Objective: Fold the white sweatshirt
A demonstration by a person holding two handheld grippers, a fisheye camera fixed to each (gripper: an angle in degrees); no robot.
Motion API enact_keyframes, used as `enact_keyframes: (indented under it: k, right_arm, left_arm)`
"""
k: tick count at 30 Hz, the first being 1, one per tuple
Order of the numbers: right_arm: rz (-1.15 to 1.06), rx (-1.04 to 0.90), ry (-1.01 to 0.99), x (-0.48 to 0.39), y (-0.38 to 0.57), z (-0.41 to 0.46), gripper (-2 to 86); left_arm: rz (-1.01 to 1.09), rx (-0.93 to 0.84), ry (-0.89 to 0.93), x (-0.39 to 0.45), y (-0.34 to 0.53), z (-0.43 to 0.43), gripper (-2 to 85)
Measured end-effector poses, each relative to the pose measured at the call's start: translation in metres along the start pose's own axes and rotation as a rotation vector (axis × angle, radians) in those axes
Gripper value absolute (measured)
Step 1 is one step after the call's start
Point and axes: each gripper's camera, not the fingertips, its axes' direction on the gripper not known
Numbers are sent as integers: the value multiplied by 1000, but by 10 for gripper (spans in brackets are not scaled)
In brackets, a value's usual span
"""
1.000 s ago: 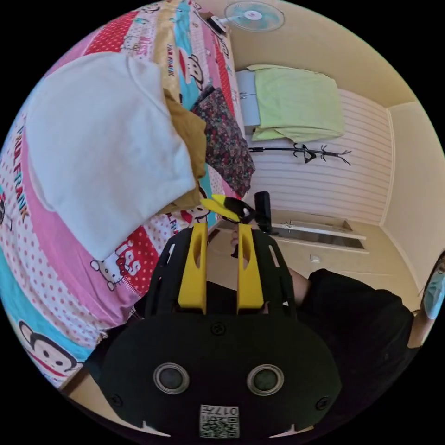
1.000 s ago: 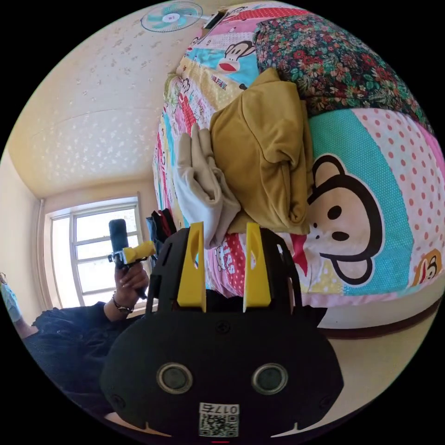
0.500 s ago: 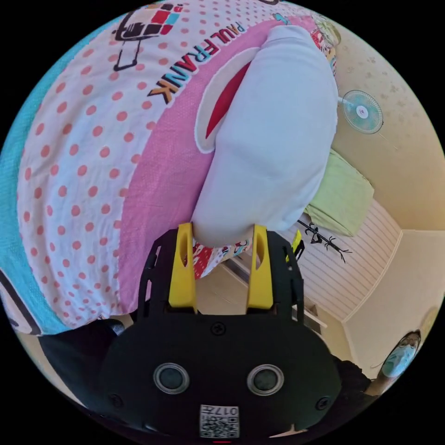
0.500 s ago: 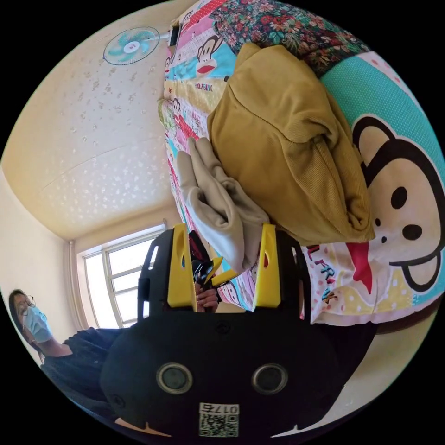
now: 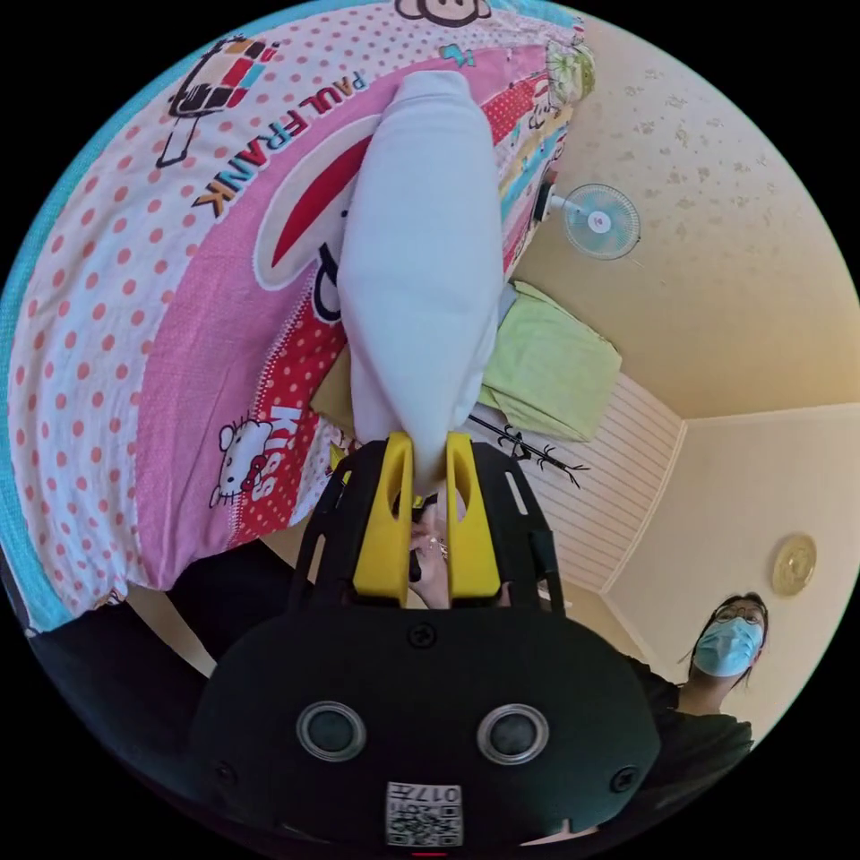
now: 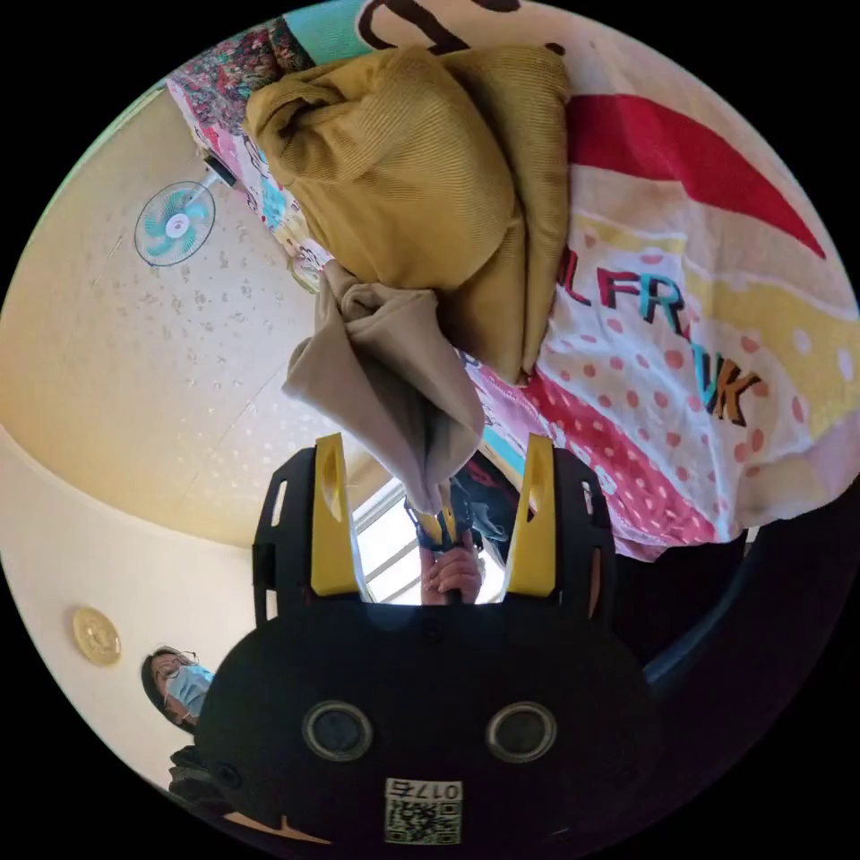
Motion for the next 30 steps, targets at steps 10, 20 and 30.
enact_keyframes:
  k: [10, 20, 30]
  right_arm:
    - [-176, -85, -285, -15, -5, 18, 311]
    - [96, -151, 106, 40, 51, 61, 103]
    - [-84, -561, 172, 46, 201, 286, 43]
  left_arm:
    - [60, 12, -31, 88, 52, 5, 63]
    - [175, -152, -80, 168, 91, -47, 63]
    - [482, 30, 155, 271, 183, -248, 63]
